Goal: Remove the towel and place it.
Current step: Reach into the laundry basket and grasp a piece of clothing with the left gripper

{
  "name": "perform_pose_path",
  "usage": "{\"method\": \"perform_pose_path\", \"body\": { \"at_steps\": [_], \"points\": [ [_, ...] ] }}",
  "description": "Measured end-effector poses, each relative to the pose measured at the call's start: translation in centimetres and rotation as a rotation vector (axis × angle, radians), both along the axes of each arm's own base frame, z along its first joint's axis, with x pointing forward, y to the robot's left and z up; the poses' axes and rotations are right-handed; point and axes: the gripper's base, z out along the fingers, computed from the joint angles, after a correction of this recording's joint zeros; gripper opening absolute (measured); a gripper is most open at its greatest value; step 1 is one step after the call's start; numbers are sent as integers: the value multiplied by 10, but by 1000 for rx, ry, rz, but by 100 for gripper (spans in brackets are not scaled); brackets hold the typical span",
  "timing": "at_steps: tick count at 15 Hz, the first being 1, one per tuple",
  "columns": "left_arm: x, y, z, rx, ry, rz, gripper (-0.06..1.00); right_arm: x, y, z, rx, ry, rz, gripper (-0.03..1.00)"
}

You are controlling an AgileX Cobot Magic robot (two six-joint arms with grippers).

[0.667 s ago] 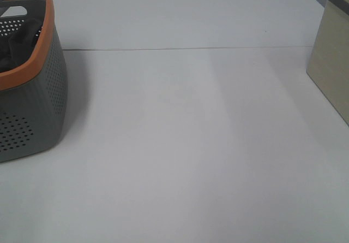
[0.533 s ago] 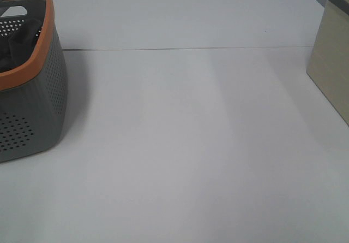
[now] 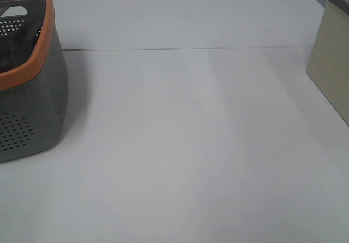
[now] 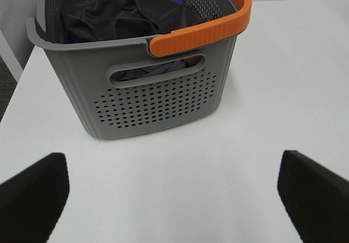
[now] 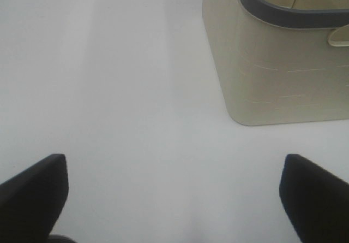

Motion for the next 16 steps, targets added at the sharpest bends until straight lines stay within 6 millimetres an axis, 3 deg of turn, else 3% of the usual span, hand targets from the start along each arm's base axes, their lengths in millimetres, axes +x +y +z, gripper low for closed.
{"method": "perform_pose_path", "body": {
  "at_steps": [16],
  "points": [
    [0, 0, 0, 1, 0, 2, 98, 0, 0, 0, 0, 0, 0, 95]
  ]
}}
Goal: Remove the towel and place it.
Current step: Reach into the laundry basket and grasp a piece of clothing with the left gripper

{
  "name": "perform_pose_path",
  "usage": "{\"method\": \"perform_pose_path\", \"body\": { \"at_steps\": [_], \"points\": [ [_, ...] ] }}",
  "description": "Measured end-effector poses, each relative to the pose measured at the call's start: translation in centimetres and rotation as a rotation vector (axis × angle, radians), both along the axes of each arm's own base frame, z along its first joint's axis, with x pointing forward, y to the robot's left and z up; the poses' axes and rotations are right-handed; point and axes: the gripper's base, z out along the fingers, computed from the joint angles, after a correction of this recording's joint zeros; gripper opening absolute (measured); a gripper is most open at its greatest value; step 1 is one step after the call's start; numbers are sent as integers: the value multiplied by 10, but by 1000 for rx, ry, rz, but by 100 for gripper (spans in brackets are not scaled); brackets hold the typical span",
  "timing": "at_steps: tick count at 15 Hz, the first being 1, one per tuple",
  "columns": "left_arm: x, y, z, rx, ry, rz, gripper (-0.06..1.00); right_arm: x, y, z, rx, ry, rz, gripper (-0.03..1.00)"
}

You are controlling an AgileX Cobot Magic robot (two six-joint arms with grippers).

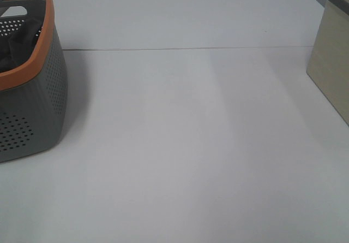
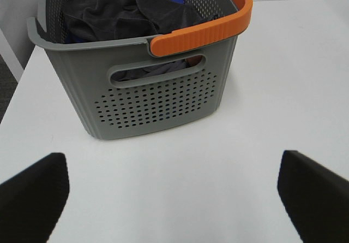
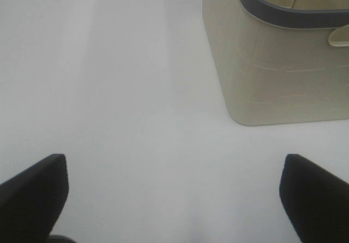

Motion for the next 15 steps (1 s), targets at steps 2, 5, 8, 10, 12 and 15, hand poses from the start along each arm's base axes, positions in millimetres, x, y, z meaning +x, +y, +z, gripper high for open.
{"method": "perform_pose_path", "body": {
  "at_steps": [2, 5, 8, 10, 12, 15],
  "points": [
    [0, 0, 0, 0, 0, 0, 98, 0, 0, 0, 0, 0, 0, 95],
    [0, 0, 0, 0, 0, 0, 98, 0, 0, 0, 0, 0, 0, 95],
    [0, 0, 0, 0, 0, 0, 98, 0, 0, 0, 0, 0, 0, 95],
    [0, 0, 0, 0, 0, 0, 98, 0, 0, 0, 0, 0, 0, 95],
    [0, 0, 0, 0, 0, 0, 98, 0, 0, 0, 0, 0, 0, 95],
    [0, 0, 0, -1, 0, -1, 98, 0, 0, 0, 0, 0, 0, 95]
  ]
}}
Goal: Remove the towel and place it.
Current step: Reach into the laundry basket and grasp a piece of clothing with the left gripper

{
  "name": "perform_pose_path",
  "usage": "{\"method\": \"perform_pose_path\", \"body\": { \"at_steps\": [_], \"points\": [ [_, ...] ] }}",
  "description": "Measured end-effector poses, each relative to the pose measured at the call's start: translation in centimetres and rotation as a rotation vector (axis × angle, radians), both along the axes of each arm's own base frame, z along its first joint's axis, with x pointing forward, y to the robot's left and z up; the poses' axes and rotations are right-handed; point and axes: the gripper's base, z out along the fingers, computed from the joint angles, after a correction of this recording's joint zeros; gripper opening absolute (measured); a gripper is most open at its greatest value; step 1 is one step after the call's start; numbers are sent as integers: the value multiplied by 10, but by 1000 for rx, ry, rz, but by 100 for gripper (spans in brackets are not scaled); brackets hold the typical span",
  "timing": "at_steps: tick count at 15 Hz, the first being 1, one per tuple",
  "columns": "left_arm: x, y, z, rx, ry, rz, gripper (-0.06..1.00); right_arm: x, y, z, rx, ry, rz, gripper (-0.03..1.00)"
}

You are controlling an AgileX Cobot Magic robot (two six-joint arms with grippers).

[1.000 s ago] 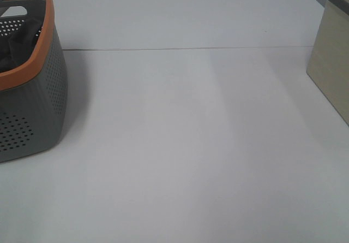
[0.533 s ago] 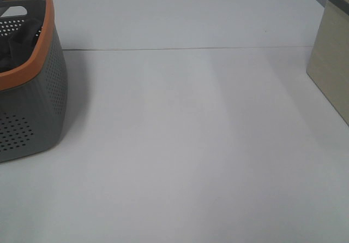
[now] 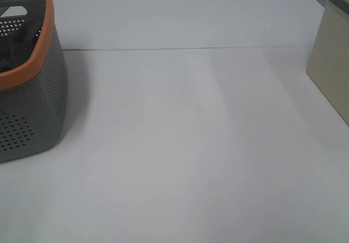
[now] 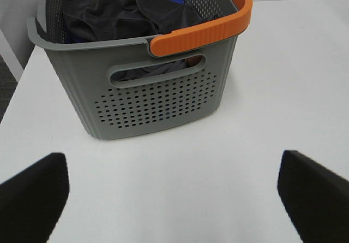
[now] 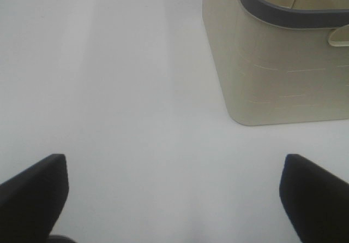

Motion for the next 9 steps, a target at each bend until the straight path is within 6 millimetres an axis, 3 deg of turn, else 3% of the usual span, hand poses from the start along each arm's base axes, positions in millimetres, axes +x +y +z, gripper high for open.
{"method": "perform_pose_path", "body": {
  "at_steps": [9],
  "points": [
    [0, 0, 0, -1, 0, -1, 98, 0, 0, 0, 0, 0, 0, 95]
  ]
}}
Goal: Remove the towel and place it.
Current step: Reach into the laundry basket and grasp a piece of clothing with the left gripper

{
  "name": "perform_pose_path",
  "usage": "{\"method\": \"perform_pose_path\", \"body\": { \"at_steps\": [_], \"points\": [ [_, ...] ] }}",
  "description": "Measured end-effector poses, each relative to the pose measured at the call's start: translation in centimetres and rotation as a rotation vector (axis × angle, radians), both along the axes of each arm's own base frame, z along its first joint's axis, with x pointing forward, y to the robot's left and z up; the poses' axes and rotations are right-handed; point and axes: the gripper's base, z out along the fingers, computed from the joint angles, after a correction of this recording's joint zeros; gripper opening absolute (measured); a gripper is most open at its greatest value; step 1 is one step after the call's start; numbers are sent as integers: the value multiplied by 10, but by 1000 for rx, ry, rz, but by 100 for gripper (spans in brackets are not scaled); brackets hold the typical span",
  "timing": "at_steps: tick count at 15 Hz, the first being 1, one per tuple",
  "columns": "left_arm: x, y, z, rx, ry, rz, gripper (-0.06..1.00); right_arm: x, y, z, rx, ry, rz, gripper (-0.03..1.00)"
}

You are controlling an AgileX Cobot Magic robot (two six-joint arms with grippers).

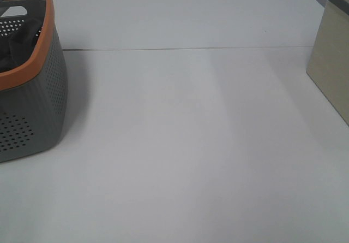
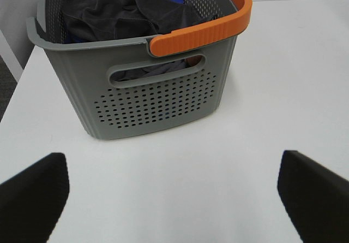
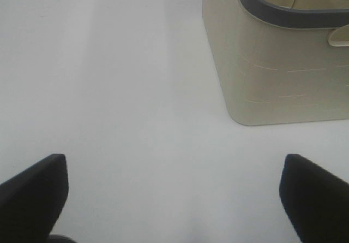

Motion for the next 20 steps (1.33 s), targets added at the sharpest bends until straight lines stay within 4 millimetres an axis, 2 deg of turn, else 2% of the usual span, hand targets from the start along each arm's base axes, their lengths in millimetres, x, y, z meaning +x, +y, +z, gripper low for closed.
{"method": "perform_pose_path", "body": {
  "at_steps": [3, 4, 5, 7, 10, 11, 13, 14, 16, 17, 18, 20],
  "points": [
    [0, 0, 2, 3, 9, -2, 98, 0, 0, 0, 0, 0, 0, 95],
    [1, 0, 9, 15, 45, -9, 98, 0, 0, 0, 0, 0, 0, 95],
    [4, 0, 21, 40, 88, -24, 98, 0, 0, 0, 0, 0, 0, 95],
    [22, 0, 62, 117, 204, -76, 98, 0, 0, 0, 0, 0, 0, 95],
    [72, 0, 122, 198, 251, -142, 98, 0, 0, 0, 0, 0, 0, 95],
    [84, 0, 132, 209, 255, -154, 98, 0, 0, 0, 0, 0, 0, 95],
    [132, 0, 156, 260, 292, -201, 98, 0, 0, 0, 0, 0, 0, 95],
    [185, 1, 172, 294, 323, -232, 98, 0, 0, 0, 0, 0, 0, 95],
    [242, 1, 160, 312, 412, -271, 98, 0, 0, 0, 0, 0, 0, 95],
    [255, 2, 154, 325, 435, -287, 98, 0, 0, 0, 0, 0, 0, 95],
    [277, 2, 143, 355, 477, -322, 98, 0, 0, 0, 0, 0, 0, 95],
    [317, 8, 113, 442, 582, -363, 98, 0, 0, 0, 0, 0, 0, 95]
  ]
}}
